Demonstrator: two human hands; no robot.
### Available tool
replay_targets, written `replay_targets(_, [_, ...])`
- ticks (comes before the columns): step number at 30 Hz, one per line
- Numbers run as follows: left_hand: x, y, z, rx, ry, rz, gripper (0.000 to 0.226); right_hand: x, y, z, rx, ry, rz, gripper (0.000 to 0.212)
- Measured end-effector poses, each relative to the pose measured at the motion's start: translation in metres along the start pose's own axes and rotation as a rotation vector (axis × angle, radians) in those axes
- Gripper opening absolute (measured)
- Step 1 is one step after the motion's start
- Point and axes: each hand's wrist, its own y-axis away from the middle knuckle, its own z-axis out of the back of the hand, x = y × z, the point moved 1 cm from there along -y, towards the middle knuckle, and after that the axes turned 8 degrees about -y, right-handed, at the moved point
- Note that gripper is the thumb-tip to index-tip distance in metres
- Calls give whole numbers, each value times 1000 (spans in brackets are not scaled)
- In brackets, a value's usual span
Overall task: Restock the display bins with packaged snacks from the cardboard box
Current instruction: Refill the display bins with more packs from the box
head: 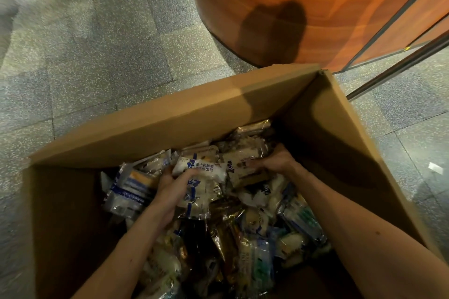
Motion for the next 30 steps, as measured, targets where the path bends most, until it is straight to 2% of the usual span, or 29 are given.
replay_targets(2, [-1, 2, 1, 8, -21, -1, 49, -5, -10, -3, 16, 43, 8, 137])
replay_targets(4, [-2, 3, 2, 5, -37, -1, 49, -3, -9, -6, 14, 147, 52, 124])
replay_targets(7, [2, 2, 3, 5, -30, -11, 44, 3, 4, -15, -2, 115, 128, 78])
replay_targets(8, [4, 2, 3, 0, -29, -11, 46, 4, 7, -18, -23, 136, 149, 76])
replay_targets(11, [5, 5, 4, 9, -39, -19, 58, 5, 12, -22, -55, 189, 134, 102])
replay_targets(12, [4, 7, 6, 13, -50, -23, 57, 7, 15, -22, -37, 193, 121, 99])
replay_targets(15, [-1, 16, 12, 25, -81, -39, 48, 13, 28, -21, 17, 235, 98, 49])
replay_targets(17, [-9, 30, 17, 35, -115, -54, 53, 17, 51, -16, 39, 260, 138, 32])
replay_targets(19, [-19, 45, 20, 66, -180, -64, 85, 16, 74, -4, 59, 222, 158, 33])
replay_targets(21, [-35, 67, 20, 114, -271, -114, 95, 11, 108, 13, 70, 112, 162, 35])
replay_targets(24, [-63, 107, 12, 229, -421, -206, 86, -7, 166, 45, 42, -66, 179, 43])
replay_targets(28, [-106, 170, -23, 483, -549, -344, 43, -59, 252, 97, -33, -219, 239, 51])
replay_targets(30, [-122, 201, -45, 573, -574, -424, 34, -88, 291, 116, -79, -321, 258, 45])
